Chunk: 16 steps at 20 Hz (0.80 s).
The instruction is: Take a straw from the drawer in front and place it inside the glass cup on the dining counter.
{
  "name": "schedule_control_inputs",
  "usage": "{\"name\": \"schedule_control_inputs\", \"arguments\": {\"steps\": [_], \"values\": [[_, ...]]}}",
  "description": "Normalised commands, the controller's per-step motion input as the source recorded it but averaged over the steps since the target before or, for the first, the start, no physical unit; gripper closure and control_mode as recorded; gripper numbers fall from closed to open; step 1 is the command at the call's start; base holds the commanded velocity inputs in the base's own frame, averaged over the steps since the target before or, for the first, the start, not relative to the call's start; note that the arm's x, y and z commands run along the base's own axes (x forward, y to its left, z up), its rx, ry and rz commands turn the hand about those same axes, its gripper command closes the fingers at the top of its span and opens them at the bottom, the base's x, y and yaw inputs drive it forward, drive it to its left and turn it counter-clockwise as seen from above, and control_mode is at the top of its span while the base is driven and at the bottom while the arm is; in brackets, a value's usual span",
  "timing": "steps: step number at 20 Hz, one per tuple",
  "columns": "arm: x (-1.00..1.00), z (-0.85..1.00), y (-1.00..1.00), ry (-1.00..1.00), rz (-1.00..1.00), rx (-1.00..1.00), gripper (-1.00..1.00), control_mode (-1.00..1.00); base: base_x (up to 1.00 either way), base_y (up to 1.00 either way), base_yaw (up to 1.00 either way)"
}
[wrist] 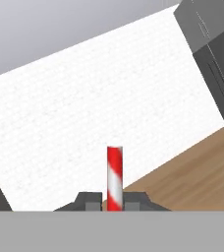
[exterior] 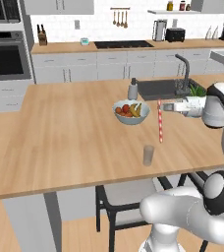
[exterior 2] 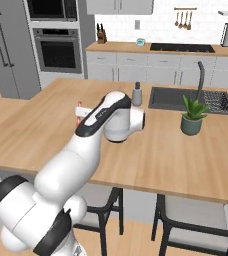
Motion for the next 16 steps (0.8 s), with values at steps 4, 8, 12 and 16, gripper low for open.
{"name": "schedule_control_inputs", "arguments": {"steps": [4,8,12,16], "values": [[0.27,-0.39,0.00,-0.01,0.00,0.00,1.00,-1.00,0.00,0.00,0.00],[0.30,-0.29,0.00,-0.05,0.00,0.00,1.00,-1.00,0.00,0.00,0.00],[0.29,-0.22,0.00,-0.09,0.00,0.00,1.00,-1.00,0.00,0.00,0.00],[0.23,-0.26,-0.04,-0.11,0.00,-0.04,1.00,-1.00,0.00,0.00,0.00]]}}
